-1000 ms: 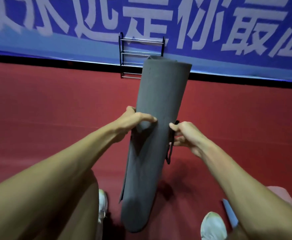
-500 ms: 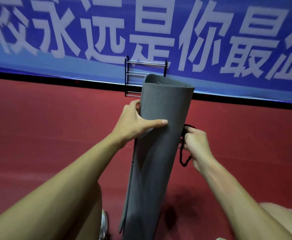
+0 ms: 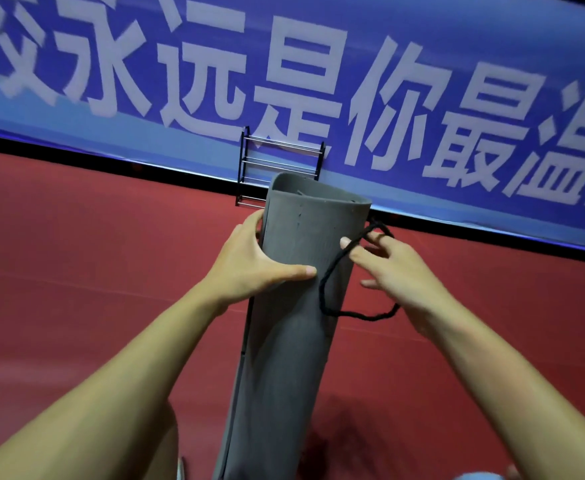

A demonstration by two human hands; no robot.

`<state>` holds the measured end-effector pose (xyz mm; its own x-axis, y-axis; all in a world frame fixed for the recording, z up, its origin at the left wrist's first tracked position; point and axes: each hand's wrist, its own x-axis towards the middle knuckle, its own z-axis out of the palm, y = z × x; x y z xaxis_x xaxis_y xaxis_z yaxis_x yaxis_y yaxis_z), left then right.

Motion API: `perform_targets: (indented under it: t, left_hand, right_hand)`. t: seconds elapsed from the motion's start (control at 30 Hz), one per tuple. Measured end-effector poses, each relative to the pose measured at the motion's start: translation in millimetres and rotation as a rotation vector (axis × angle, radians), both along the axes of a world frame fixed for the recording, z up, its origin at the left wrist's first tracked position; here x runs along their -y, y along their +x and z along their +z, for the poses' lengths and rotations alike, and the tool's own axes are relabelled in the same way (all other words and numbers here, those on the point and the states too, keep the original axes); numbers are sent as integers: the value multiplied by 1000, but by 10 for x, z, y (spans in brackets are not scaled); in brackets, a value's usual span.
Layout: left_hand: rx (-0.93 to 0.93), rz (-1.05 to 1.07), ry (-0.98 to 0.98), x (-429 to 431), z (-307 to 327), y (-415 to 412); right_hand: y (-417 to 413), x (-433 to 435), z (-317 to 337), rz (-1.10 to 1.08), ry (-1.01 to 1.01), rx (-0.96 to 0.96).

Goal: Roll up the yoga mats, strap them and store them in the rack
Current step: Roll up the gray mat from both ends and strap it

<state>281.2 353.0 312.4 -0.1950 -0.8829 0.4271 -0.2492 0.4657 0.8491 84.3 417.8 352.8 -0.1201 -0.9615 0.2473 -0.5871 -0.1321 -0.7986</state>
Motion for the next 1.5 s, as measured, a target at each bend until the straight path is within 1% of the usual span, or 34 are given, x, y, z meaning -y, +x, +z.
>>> perform_targets:
  t: [0.07,0.13,0.23,0.27,0.37,0.47,0.53,0.6,0.67,0.7,0.73,0.83,0.97,1.0,1.1,1.17,1.33,1.43,1.5]
  left_hand:
    - [-21,-25,17,11,2,6]
    - [-34,-47,36,-7,26,4]
    - [-47,-54,65,-17,62,10]
    - [-48,-58,74,-32,78,10]
    - [-48,-84,91,-94,88,-15]
    - [-60,-139,74,-161,58,-79]
    - [-133,-226,117,-199,59,-98]
    - [-248,-380,207,-245,98,-79]
    - [-262,-481,256,-262,109,-79]
    - [-223,-467,240,-268,104,-101]
    - [-172,-400,202,-272,92,-136]
    - [-84,-121,87,-336,89,-245]
    - [76,-6,-45,-353,102,-201]
    - [73,50,-58,-341,114,-168]
    - [14,207,-112,-315,185,-92]
    - [-63,233,-101,-257,208,-29]
    - [-449,215,103,-301,380,55]
    - [-536,206,176,-329,445,69]
    - [-566,195,219,-328,470,72]
  right_hand:
    - [81,-29,259,103,78,-166]
    - [165,-86,454,154,107,-306]
    - [243,-109,612,149,93,-331]
    - [253,-83,646,127,77,-335]
    - [360,-9,811,8,112,-346]
    - [454,85,856,-48,131,-439]
    - [501,117,814,-85,144,-501]
    - [479,154,758,-83,139,-548]
    - [428,178,735,-89,142,-555]
    - [408,168,730,-89,154,-553]
    - [399,163,723,-87,154,-554]
    - [429,131,692,-60,129,-605]
    - [369,-2,672,-22,26,-594]
    - [325,-49,680,0,17,-593]
    - [183,-169,657,84,0,-572]
    - [119,-226,621,126,-37,-582]
    - [130,-272,607,159,-153,-519]
    - [152,-234,646,122,-161,-481]
    - [144,-210,723,112,-86,-435]
